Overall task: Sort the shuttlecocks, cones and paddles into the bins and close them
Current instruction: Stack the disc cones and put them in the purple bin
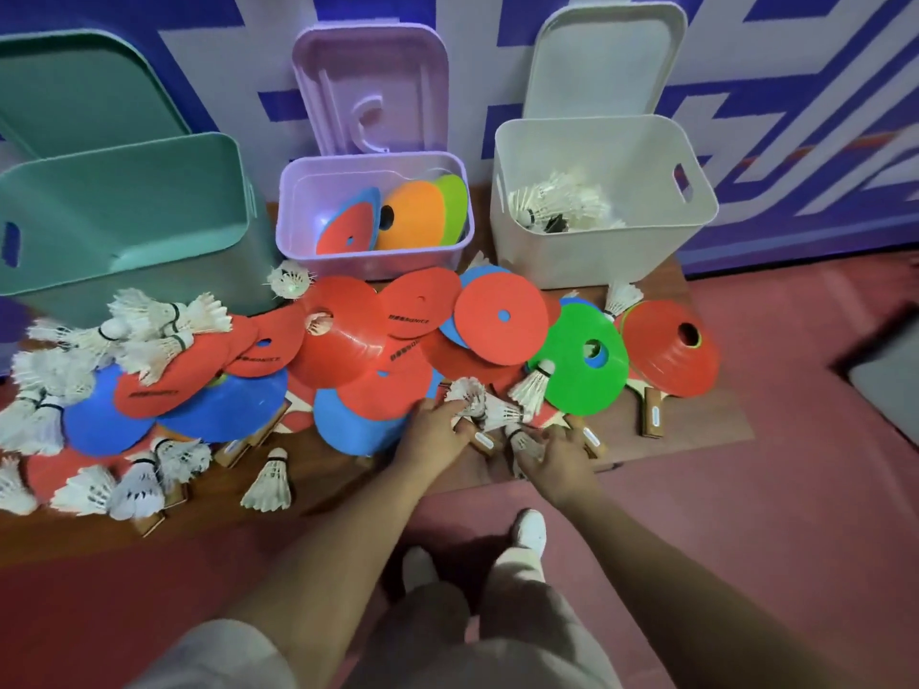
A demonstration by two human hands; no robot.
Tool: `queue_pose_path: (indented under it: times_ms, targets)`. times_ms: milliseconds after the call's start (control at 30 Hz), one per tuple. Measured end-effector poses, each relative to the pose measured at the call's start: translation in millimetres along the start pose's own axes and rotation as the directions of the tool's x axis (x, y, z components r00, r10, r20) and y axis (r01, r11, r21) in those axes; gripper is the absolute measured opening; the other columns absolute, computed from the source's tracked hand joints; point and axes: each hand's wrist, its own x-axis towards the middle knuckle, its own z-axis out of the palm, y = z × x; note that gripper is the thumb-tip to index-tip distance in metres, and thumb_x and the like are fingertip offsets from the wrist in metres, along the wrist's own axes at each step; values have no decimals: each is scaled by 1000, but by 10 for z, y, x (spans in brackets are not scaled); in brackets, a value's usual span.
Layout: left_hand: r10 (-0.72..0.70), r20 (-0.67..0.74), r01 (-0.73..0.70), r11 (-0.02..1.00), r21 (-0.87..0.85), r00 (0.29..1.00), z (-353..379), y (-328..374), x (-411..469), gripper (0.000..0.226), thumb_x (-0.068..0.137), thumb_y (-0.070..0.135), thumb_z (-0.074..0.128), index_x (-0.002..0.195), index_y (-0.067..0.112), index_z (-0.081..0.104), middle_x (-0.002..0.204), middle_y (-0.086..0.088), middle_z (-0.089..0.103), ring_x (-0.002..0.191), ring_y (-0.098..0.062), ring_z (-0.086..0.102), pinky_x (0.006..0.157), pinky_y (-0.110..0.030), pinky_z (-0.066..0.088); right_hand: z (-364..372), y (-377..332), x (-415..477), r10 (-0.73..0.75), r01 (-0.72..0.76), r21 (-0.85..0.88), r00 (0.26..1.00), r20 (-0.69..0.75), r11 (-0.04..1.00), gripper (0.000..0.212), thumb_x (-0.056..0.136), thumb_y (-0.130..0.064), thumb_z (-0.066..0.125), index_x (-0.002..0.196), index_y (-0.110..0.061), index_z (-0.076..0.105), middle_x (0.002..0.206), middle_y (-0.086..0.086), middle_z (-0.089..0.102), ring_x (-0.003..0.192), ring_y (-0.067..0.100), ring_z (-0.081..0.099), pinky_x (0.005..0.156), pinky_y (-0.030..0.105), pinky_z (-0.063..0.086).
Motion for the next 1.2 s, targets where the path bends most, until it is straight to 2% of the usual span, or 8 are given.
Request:
queue_pose_path:
  times_ms: [133, 267, 467, 600, 700, 867, 1000, 1200]
  targets:
    - [37, 2, -37, 999, 18, 999, 73, -74, 102, 30, 84, 16, 67, 114, 14, 71, 108, -16, 57, 102, -30, 58, 94, -28, 40, 155, 19, 105, 78, -79, 33, 996, 38, 996, 60, 82, -32, 69, 130, -3, 46, 129, 22, 46, 120, 37, 47, 99, 35, 40]
    - [132, -98, -135, 990, -28, 986, 17, -132, 134, 12, 83, 12, 70, 94, 11, 73, 92, -12, 57, 87, -27, 57, 86, -35, 46, 305, 84, 239, 122, -123, 35, 992, 29, 992, 58, 80, -41, 63, 124, -7, 49, 120, 20, 52, 115, 40, 49, 94, 38, 43]
    - [109, -177, -147, 965, -217, 978, -228, -73, 20, 14, 90, 23, 63, 102, 18, 69, 100, -5, 53, 95, -15, 51, 87, -19, 38, 228, 188, 253, 69, -70, 95, 997, 14, 993, 36, 75, -27, 63, 106, -9, 60, 105, 15, 60, 104, 31, 56, 79, 27, 40]
    - [56, -87, -84, 925, -370, 995, -359, 4, -23, 12, 86, 28, 62, 80, 19, 57, 71, 8, 60, 67, -11, 54, 66, -32, 42, 3, 171, 124, -30, 28, 102, 999, 15, 994, 9, 83, -10, 61, 91, -14, 64, 95, 9, 61, 87, 22, 55, 68, 24, 34]
    - [-8, -43, -10, 914, -405, 999, -393, 53, -54, 23, 83, 21, 64, 69, 16, 47, 54, 12, 43, 54, -7, 38, 57, -30, 32, -104, 209, 93, -86, 88, 63, 996, -35, 994, 28, 87, -7, 56, 66, -24, 46, 76, 1, 56, 77, 20, 50, 54, 24, 28]
    - [-30, -38, 11, 906, -423, 999, -407, 47, -47, 24, 78, 21, 67, 68, 20, 46, 70, 6, 43, 62, -12, 40, 58, -28, 32, -205, 223, 101, -39, 56, 103, 987, -156, 993, 16, 90, -16, 49, 74, -17, 52, 73, 2, 61, 69, 25, 59, 64, 38, 48]
    - [-25, 21, 31, 897, -441, 999, -415, -12, -71, 19, 78, 26, 70, 85, 34, 54, 85, 2, 53, 70, -12, 52, 62, -24, 43, -420, 62, 36, -22, 94, 376, 981, -192, 922, 16, 96, -14, 50, 80, -12, 54, 66, 6, 64, 60, 25, 64, 60, 43, 54]
    - [90, 121, -8, 834, -551, 989, -459, -7, -150, 68, 71, 25, 77, 125, 48, 43, 118, 2, 61, 106, -15, 63, 91, -33, 53, -667, -318, 72, 14, 112, 670, 984, -179, 734, 17, 97, -9, 51, 81, -7, 59, 71, 12, 62, 65, 25, 61, 64, 42, 56]
